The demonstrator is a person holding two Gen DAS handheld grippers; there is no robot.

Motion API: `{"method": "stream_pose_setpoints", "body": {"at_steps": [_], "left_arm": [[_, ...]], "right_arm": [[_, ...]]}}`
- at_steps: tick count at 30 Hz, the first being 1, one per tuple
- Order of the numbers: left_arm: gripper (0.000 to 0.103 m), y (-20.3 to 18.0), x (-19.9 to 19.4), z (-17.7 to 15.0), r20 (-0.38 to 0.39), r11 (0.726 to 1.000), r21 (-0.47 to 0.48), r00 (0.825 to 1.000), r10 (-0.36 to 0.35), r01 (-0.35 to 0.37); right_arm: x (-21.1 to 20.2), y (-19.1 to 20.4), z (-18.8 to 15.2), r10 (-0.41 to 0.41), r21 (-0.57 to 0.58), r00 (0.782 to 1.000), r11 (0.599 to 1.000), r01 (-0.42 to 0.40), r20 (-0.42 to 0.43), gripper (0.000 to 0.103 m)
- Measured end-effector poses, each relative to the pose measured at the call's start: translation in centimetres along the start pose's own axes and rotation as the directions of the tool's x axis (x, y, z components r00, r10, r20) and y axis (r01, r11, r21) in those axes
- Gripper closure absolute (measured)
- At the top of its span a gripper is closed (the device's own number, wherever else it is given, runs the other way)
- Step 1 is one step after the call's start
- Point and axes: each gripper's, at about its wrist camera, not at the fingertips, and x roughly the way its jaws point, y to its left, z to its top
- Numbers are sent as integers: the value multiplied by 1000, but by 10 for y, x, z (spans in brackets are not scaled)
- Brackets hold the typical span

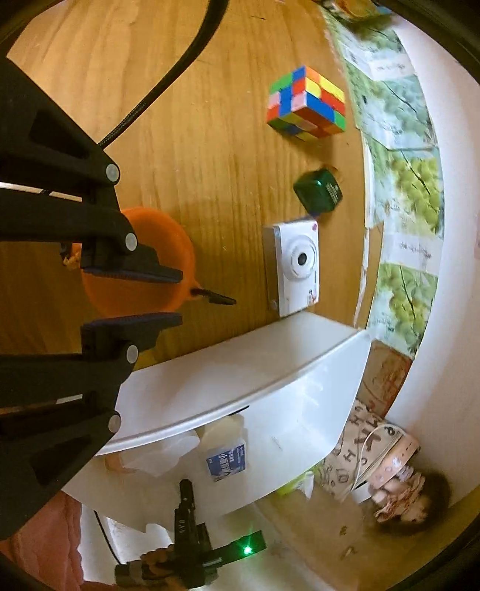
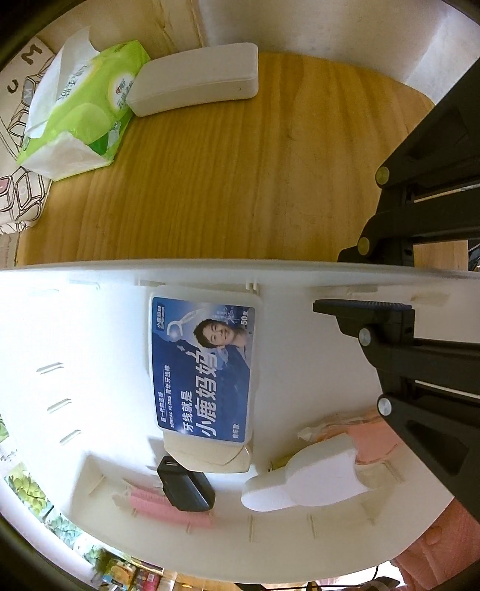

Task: Organize rigid objects
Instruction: 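Close the left tool on the orange reel and lift it, then carry the orange reel over the tray and open the left tool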

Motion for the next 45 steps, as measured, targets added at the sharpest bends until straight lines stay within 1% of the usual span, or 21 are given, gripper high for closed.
{"method": "stream_pose_setpoints", "body": {"at_steps": [1,3,5,8,10,11,12,15,20,26,27,30,35,40,45], "left_arm": [[85,1,-1,0,-3,1000,-7,1000,0,0],[79,3,-3,-1,-9,1000,-15,1000,7,-8],[76,4,-5,-2,-11,1000,-17,1000,19,-19],[58,8,-8,-4,-12,998,-19,998,58,-58],[57,11,-10,-6,-7,997,-23,998,68,-68],[54,13,-10,-7,-14,998,-23,998,66,-66],[48,14,-10,-8,-22,998,-23,998,66,-66],[35,16,-8,-10,-45,997,-11,996,82,-82],[25,12,2,-11,-107,997,31,991,80,-77],[20,1,19,-11,-159,989,130,983,93,-73],[18,-1,22,-11,-164,986,146,981,101,-77],[18,-4,30,-9,-183,978,190,975,125,-89],[18,-1,43,-4,-217,976,202,968,125,-81],[18,-3,52,-1,-223,970,228,965,135,-83],[20,-2,60,5,-239,976,204,963,127,-78]], "right_arm": [[0,0,0,0,0,1000,1000,0,1,95],[0,0,-1,0,1,1000,1000,0,5,95],[-2,-3,-6,1,4,1000,1000,-1,10,95],[-4,-5,-10,5,13,1000,1000,-5,16,95],[-6,-5,-13,5,18,1000,1000,-5,20,95],[-7,-6,-14,5,21,1000,1000,-5,22,95],[-9,-7,-14,5,22,1000,1000,-6,23,95],[-12,-9,-17,5,30,1000,1000,-6,28,95],[-14,-13,-20,0,58,999,998,-2,37,95],[-17,-19,-25,-9,91,999,996,5,43,95],[-17,-20,-27,-10,99,999,995,6,45,95],[-18,-24,-31,-13,121,999,993,7,46,95],[-26,-29,-28,-20,140,999,990,13,42,95],[-29,-36,-30,-20,168,999,986,13,43,95],[-32,-39,-28,-25,177,999,984,18,38,95]]}}
